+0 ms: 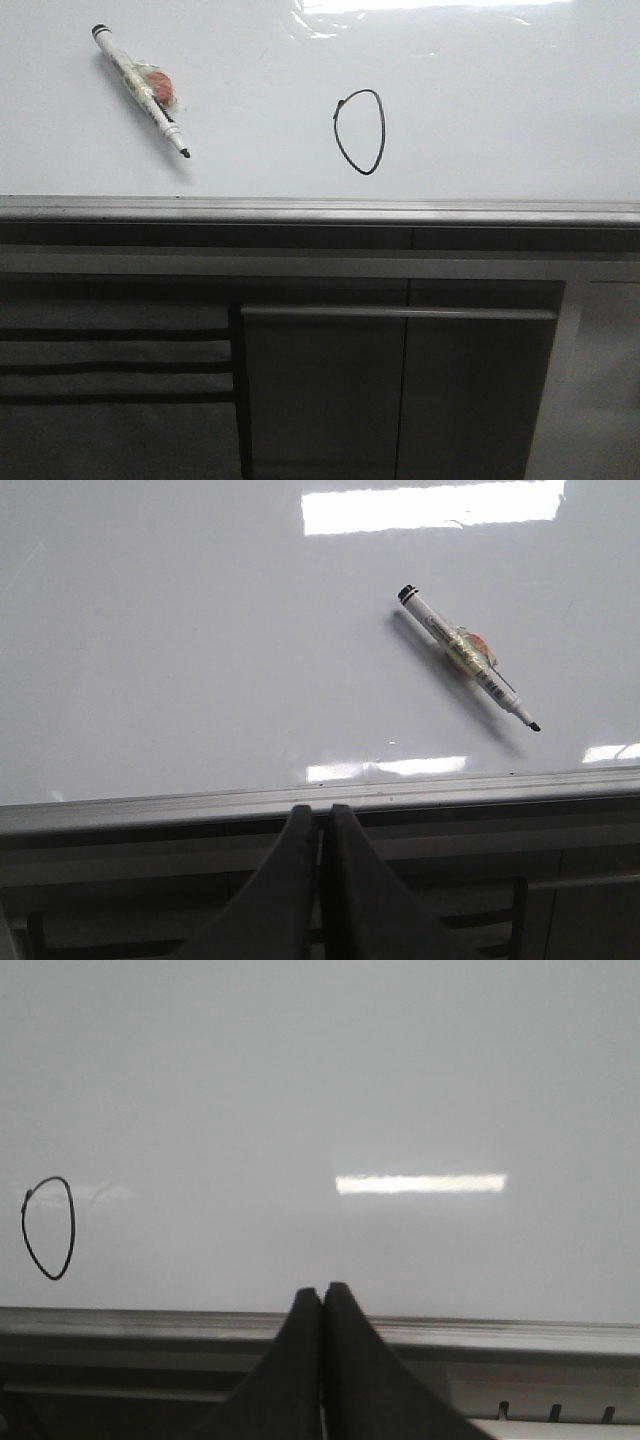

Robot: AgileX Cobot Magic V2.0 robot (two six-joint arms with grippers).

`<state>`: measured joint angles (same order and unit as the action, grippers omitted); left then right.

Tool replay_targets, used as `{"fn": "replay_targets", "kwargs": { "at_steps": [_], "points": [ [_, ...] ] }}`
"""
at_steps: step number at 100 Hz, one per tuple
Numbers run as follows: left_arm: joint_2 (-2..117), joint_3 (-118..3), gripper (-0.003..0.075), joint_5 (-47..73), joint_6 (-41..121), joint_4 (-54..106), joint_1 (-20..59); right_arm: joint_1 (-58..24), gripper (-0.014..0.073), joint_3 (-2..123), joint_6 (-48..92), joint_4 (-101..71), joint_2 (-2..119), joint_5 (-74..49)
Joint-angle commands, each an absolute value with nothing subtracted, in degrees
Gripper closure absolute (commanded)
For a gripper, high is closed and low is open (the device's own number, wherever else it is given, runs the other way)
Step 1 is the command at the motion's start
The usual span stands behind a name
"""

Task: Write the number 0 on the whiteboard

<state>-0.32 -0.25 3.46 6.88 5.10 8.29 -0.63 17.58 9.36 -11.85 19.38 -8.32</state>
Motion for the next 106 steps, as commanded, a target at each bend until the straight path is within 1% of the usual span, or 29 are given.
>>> {"fn": "replay_targets", "kwargs": {
  "at_steps": [1, 15, 27, 36, 40, 106],
  "points": [
    [-1.7, 1.2, 0.0741, -1.1, 6.9, 5.7, 8.2, 0.1, 0.0666, 15.7, 9.5, -11.9, 13.5, -3.1],
    [-1.7, 1.2, 0.074, -1.1, 6.9, 5.7, 8.2, 0.2, 0.0666, 8.1, 9.5, -11.9, 3.1, -2.7],
    [-1.7, 1.2, 0.0741, -1.1, 6.9, 5.7, 8.2, 1.1, 0.0666, 2.5, 9.5, -11.9, -1.7, -1.4],
    [-1.7, 1.2, 0.0741, -1.1, 6.9, 5.7, 8.2, 1.9, 0.0666, -1.6, 9.2, -12.2, -1.6, 3.5],
    [-1.7, 1.2, 0.0741, -1.1, 6.9, 5.7, 8.2, 2.2, 0.0666, -1.0, 9.0, -12.2, -1.6, 0.5],
    [-1.7, 1.2, 0.0741, -1.1, 6.9, 5.7, 8.2, 2.2, 0.0666, -1.2, 9.0, -12.2, -1.5, 0.7]
  ]
}}
